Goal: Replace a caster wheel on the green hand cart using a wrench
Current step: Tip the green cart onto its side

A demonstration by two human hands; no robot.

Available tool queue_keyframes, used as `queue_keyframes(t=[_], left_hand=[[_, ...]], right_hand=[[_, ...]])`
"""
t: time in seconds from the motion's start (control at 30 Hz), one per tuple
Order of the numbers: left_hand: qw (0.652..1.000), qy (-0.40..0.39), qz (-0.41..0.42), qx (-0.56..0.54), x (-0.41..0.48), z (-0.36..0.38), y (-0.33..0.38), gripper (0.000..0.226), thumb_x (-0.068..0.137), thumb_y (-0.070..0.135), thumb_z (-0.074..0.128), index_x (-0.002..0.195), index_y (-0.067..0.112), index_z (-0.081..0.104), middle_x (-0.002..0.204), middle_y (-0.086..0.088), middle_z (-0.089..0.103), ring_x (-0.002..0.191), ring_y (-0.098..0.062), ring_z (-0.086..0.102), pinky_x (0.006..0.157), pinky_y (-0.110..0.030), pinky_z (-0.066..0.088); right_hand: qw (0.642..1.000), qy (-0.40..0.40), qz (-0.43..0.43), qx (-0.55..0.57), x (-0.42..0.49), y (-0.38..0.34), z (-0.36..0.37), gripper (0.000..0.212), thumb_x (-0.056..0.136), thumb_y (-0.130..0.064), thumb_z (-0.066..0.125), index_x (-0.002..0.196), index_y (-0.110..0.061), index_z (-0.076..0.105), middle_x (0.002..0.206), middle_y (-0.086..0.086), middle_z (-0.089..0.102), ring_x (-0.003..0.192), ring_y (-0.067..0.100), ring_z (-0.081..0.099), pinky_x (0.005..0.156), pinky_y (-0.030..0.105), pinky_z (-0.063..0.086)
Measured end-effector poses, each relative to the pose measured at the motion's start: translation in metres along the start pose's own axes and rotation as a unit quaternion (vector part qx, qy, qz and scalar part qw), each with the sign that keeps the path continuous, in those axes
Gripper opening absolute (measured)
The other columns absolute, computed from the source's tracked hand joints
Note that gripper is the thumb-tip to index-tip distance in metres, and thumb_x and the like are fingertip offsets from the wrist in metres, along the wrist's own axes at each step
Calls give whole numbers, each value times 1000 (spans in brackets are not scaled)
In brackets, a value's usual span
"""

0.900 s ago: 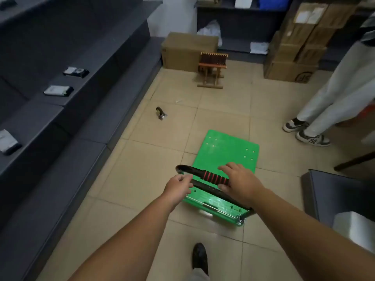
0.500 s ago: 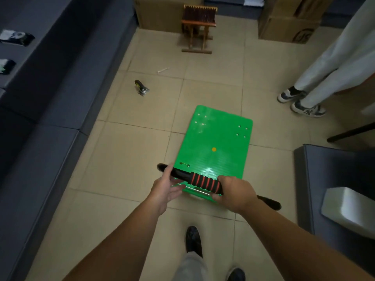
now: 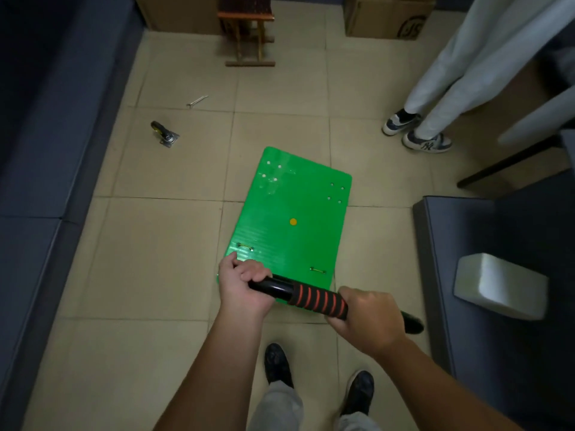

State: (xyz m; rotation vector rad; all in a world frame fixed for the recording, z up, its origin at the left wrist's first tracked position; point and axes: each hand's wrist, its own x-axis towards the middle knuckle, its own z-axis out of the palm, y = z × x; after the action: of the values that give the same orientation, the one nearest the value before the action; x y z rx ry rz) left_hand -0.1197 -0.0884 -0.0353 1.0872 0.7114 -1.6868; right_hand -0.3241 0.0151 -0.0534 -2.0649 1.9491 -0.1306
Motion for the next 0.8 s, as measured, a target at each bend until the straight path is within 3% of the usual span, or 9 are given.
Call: queue_keyframes(t=[0.17,0.3,0.5,0.63,0.8], left_hand=[[995,-20,58,81,-15,19,-30,35,99,30,53,68,27,36,45,11,29,31,-3,23,30,-18,23],[984,-33,107,137,-13,10,-48,35,102,28,49,70,26,34,47,11,26,31,-4,23,30,-20,24],[981,-58,155,100,12,1,-48,32,101,24,45,71,25,36,51,11,25,37,-6,24,36,-21,29],[984,-73,157,44,19,2,-83,28,99,17,43,73,24,35,55,9,24,44,-8,25,45,-23,35],[987,-82,139,-9,31,1,-126,28,99,15,46,73,23,38,60,6,28,49,-11,35,70,-33,47]], right_hand=[[991,50,57,112,-26,8,17,30,71,-54,60,63,-27,52,47,-12,48,37,4,46,39,17,30],[981,47,78,174,-29,20,56,28,69,-51,64,65,-24,57,49,-8,54,41,9,54,38,21,41],[990,51,-27,126,24,61,81,35,72,-55,63,68,-21,57,54,-4,57,44,20,58,40,29,49],[989,36,-117,85,70,124,61,35,77,-54,61,68,-20,57,55,-8,54,44,15,54,43,31,52],[983,16,-170,62,116,170,44,33,76,-50,57,70,-18,58,58,-7,55,49,16,54,51,34,54]])
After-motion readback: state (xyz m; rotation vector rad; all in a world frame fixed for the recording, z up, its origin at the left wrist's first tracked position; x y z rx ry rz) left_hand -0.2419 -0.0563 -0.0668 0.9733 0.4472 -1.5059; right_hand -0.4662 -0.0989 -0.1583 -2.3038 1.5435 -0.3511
